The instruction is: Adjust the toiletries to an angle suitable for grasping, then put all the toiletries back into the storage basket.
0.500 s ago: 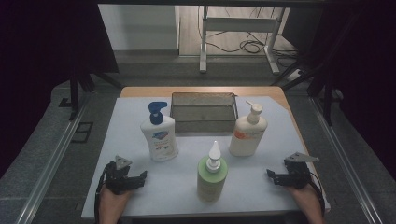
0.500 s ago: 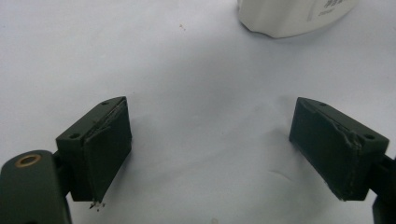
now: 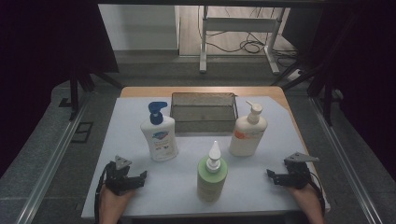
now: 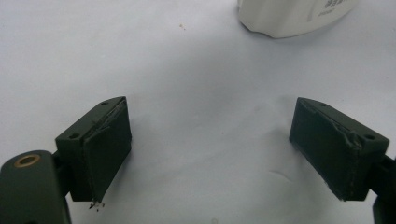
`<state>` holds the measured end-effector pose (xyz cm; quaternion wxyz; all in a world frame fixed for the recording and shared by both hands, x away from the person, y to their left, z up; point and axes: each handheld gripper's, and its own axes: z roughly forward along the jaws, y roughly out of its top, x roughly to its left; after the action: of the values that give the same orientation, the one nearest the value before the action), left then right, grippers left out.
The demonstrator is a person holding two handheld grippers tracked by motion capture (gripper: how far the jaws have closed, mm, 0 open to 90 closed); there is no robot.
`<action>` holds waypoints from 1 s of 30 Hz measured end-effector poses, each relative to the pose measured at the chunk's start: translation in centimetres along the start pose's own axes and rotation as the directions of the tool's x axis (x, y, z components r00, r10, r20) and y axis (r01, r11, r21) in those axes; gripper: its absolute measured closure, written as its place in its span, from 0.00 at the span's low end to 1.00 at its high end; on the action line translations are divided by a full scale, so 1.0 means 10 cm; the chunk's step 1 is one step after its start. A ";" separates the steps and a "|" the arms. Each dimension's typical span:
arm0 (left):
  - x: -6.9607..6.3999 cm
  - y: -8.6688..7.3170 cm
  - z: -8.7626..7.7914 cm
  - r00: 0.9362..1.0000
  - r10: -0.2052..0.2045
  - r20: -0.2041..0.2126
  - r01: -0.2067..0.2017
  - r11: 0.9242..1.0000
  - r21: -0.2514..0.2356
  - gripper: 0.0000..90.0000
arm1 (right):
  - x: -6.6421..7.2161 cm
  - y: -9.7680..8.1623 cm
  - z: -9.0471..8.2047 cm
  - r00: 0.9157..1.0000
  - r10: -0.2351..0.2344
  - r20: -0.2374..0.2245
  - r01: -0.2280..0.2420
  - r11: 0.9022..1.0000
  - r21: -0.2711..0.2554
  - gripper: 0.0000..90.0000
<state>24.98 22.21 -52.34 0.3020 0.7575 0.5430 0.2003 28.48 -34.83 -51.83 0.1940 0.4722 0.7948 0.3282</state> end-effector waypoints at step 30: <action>0.00 0.00 0.00 1.000 -0.001 0.002 0.001 1.000 0.000 0.14 | -0.02 0.03 -0.05 1.000 0.005 -0.015 -0.005 1.000 -0.023 0.15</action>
<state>24.98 22.24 -52.35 0.3028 0.7574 0.5431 0.1993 28.44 -35.05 -51.28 0.1928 0.4695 0.7911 0.3414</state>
